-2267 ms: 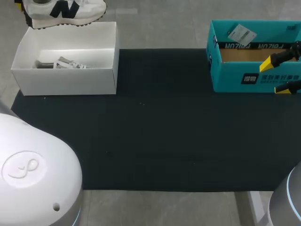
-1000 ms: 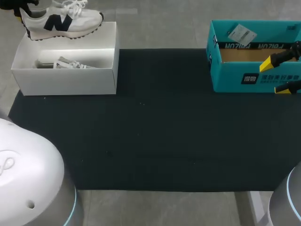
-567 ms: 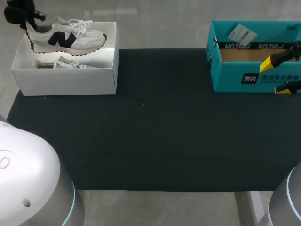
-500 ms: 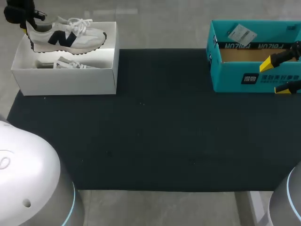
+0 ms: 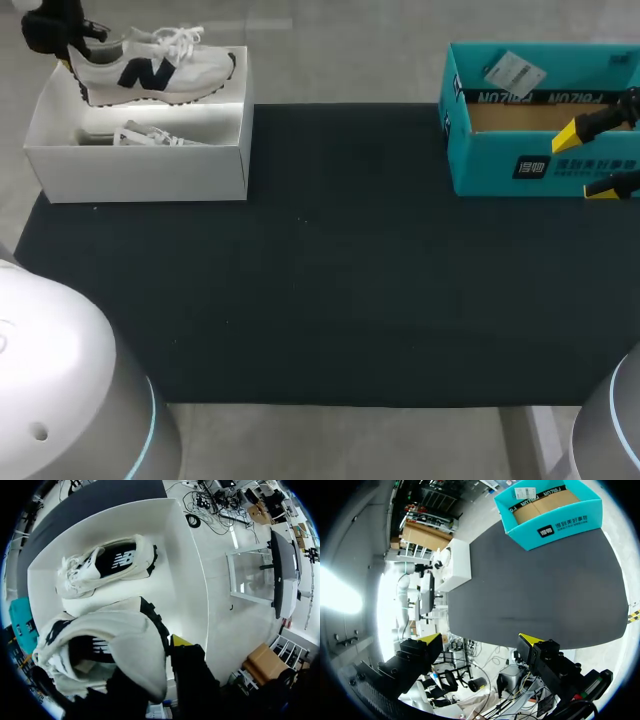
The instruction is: Take the shoe out of the shoebox, open the shoe tongue, remove and reinsert the insole, then place the shoe into the shoebox
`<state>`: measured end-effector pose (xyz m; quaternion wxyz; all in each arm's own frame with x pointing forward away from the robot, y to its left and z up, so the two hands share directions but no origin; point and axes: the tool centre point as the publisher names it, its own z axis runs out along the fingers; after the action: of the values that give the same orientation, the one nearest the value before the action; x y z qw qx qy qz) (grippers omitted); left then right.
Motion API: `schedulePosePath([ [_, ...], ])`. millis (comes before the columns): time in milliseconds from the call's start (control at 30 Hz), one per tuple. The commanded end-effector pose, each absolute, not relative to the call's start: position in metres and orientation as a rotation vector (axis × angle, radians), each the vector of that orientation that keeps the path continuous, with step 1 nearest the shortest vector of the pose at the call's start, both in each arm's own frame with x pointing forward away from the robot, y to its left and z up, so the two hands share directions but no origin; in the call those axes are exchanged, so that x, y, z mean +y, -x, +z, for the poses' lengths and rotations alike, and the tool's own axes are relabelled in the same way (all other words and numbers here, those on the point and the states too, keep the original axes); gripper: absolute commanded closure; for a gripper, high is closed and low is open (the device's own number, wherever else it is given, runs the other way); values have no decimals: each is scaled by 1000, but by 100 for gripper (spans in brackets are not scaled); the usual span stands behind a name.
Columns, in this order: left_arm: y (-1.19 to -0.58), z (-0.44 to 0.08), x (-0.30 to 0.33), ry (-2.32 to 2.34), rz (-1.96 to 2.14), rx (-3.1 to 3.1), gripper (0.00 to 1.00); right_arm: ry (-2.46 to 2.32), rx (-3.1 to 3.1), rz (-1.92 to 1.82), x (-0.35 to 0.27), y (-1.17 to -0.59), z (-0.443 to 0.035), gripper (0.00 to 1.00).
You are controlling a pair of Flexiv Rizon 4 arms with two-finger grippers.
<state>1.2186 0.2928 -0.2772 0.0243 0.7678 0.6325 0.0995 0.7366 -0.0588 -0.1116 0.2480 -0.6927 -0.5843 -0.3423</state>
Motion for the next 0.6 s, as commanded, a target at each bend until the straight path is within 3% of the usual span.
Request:
schedulePosePath([
  [33,-1226,-289,293,-2395,327,1934,100,1891,-1593,-933,-58,-736,-112,0],
  [600,-1250,-333,306,-2379,382,1941,100,1891,-1593,-933,-58,-736,-112,0],
])
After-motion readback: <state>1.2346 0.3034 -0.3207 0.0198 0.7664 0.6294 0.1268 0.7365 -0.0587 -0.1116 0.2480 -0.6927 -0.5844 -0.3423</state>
